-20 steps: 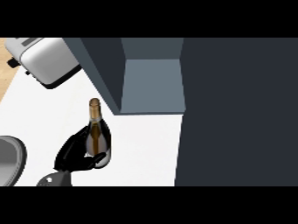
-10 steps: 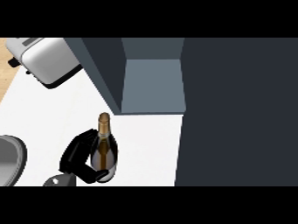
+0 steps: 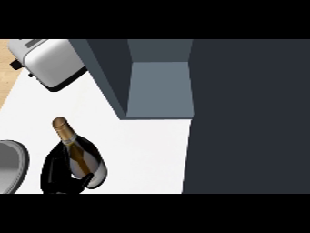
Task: Pick up the wine, place it into the cabinet and close the cabinet
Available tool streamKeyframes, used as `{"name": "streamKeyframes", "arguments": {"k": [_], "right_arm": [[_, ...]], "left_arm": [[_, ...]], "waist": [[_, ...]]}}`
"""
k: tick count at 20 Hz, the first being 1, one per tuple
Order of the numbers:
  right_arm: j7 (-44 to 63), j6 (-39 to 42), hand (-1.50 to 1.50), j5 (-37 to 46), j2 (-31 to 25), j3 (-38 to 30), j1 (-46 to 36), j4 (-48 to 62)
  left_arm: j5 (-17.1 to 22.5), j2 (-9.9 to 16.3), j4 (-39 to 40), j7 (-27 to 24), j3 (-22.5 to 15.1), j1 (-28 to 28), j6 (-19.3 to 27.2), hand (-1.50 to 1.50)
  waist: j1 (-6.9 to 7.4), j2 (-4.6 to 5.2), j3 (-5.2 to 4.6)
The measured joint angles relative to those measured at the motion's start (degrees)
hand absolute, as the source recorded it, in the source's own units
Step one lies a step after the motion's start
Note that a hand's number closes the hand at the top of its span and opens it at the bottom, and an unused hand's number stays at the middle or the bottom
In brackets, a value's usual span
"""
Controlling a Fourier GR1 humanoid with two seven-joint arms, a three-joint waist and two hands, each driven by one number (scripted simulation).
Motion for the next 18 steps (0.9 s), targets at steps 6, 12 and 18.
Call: {"name": "streamKeyframes", "arguments": {"k": [6, 12, 18], "right_arm": [[0.38, -0.26, -1.5, 0.09, 0.25, -0.2, -0.86, 0.07], [0.27, 0.67, -1.5, -0.15, -0.11, -1.64, -0.53, 0.05], [0.72, 0.92, -1.5, -0.25, 0.32, -2.41, -1.37, 0.27]], "left_arm": [[5.71, -0.16, -10.96, 2.87, -8.24, 4.04, 4.06, 1.5], [7.89, -0.19, -23.91, 10.0, -17.54, 6.58, 12.58, 1.5], [7.16, -0.2, -31.75, 17.02, -25.87, 2.57, 24.57, 1.5]], "waist": [[0.18, 0.02, 0.02], [0.01, 0.01, 0.04], [-0.28, 0.13, 0.04]]}}
